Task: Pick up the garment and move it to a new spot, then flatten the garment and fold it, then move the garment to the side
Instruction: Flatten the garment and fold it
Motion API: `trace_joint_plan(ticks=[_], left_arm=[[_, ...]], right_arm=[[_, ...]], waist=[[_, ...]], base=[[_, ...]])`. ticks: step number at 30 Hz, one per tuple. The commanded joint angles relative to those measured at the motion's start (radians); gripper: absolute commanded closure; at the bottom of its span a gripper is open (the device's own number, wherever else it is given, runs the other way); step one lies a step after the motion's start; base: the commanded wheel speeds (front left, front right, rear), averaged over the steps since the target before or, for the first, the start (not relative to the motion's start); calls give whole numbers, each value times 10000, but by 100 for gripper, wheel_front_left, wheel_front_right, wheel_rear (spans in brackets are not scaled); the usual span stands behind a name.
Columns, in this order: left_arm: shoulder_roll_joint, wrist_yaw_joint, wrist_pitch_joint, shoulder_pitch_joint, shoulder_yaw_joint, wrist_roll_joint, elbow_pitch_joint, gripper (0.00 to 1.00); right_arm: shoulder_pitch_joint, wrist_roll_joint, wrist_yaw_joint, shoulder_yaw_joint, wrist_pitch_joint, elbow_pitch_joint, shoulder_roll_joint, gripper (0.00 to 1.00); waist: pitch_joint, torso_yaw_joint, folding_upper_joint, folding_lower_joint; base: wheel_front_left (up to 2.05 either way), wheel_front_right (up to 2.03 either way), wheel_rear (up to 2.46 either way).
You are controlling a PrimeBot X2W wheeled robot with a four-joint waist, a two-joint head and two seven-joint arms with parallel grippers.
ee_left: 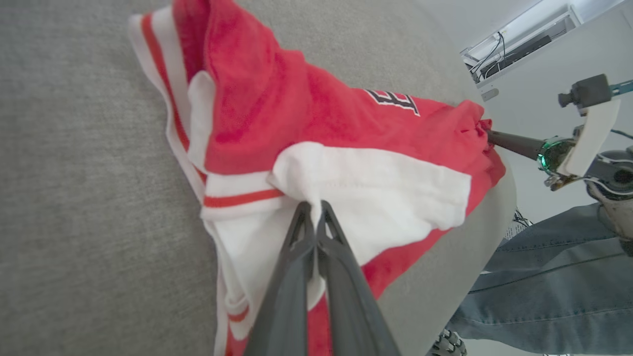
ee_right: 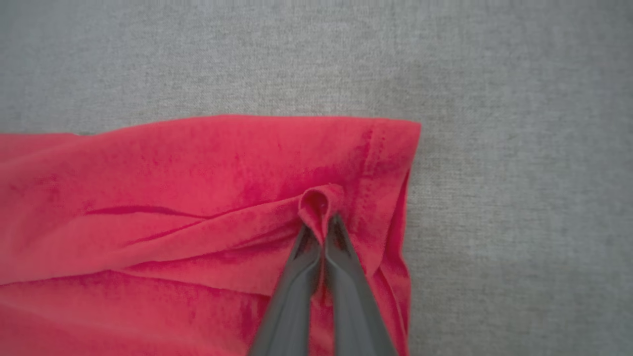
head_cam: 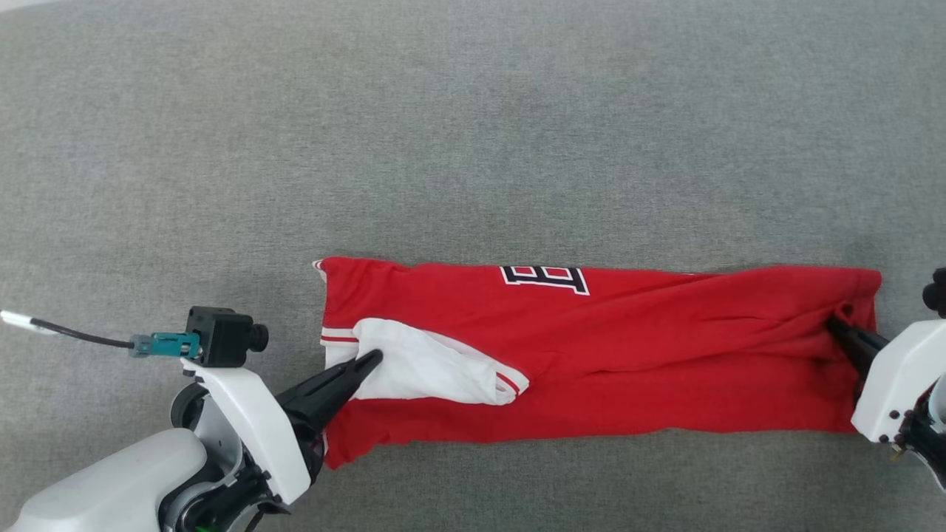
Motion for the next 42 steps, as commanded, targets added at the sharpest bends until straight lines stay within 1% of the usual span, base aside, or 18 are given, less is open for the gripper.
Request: trace_joint_plan(ticks=[1, 2, 3, 4, 9, 12, 15, 16, 18, 20, 23, 30, 35, 37, 38, 39, 41, 42], left_arm=[[-41, 22, -148, -16, -9, 81, 82, 100], [-63, 22, -261, -26, -7, 174, 154, 80], [-67, 22, -375, -32, -7, 293, 230, 51], [-76, 22, -476, 7, -10, 415, 269, 1], [-132, 24, -804, 514, 377, 752, 351, 0], [-465, 24, -817, 1256, 1744, 1280, 563, 0], [-1116, 22, -815, 2393, 3399, 1990, 721, 0], [-1116, 22, -815, 2393, 3399, 1990, 721, 0], [-1503, 24, -818, 3018, 4454, 2769, 961, 0], [-2137, 22, -816, 3653, 5243, 3500, 1123, 0], [-2811, 22, -819, 4318, 6471, 4694, 1481, 0], [-4216, 24, -818, 5427, 8967, 7816, 1275, 0], [-4892, 24, -819, 6076, 10089, 10042, 488, 0], [-5104, 24, -819, 6276, 10293, 10467, 245, 0], [-5149, 24, -819, 6341, 10325, 10689, 130, 0], [-5202, 24, -819, 6378, 10414, 10882, 56, 0], [-5301, 24, -819, 6460, 10507, 11079, -86, 0], [-5286, 24, -821, 6464, 10545, 11238, -174, 0]], right_arm=[[-107, 38, -3, 7, -119, 18, 26, 0], [-114, 64, -3, -28, -170, -25, -9, 0], [-73, 81, -3, -86, -200, -85, -80, 0], [17, 106, -3, -152, -187, -157, -151, 0], [634, 402, -3, -907, 79, -609, -319, 0], [1014, 512, -2, -1446, 293, -655, -303, 0], [1155, 890, -2, -1854, 613, -321, 18, 0], [1155, 890, -2, -1854, 613, -321, 18, 0], [1239, 928, -2, -2040, 792, -42, -1, 0], [1305, 893, -2, -2137, 869, 279, 58, 0], [1272, 958, -2, -2307, 1017, 679, 146, 0], [1261, 730, 0, -2310, 1444, 1433, 234, 0], [1206, 625, 0, -2270, 1605, 1686, 350, 0], [1184, 562, 0, -2254, 1645, 1786, 368, 0], [1161, 522, 0, -2257, 1658, 1841, 371, 14], [1138, 489, 0, -2268, 1659, 1888, 375, 42], [1079, 358, 0, -2350, 1623, 1998, 376, 69], [1034, 308, -2, -2381, 1568, 2021, 379, 96]], waist=[[-17, -24, 0, 0], [-42, -22, 0, 0], [-83, -5, 0, 0], [-134, 24, 0, 0], [-465, 327, 0, 0], [-636, 595, 0, 0], [-804, 887, 0, 0], [-804, 887, 0, 0], [-919, 1112, 0, 0], [-1041, 1357, 0, 0], [-1147, 1661, 0, 0], [-1330, 2092, 0, 0], [-1412, 2150, 0, 0], [-1446, 2139, 0, 0], [-1455, 2133, 0, 0], [-1459, 2125, 0, 0], [-1454, 2090, 0, 0], [-1450, 2065, 0, 0]], base=[[0, 0, 0], [0, 0, 0], [0, 0, 0], [0, 0, 0], [0, 0, 0], [0, 0, 0], [0, 0, 0], [0, 0, 0], [0, 0, 0], [0, 0, 0], [0, 0, 0], [0, 0, 0], [0, 0, 0], [0, 0, 0], [0, 0, 0], [0, 0, 0], [0, 0, 0], [0, 0, 0]])
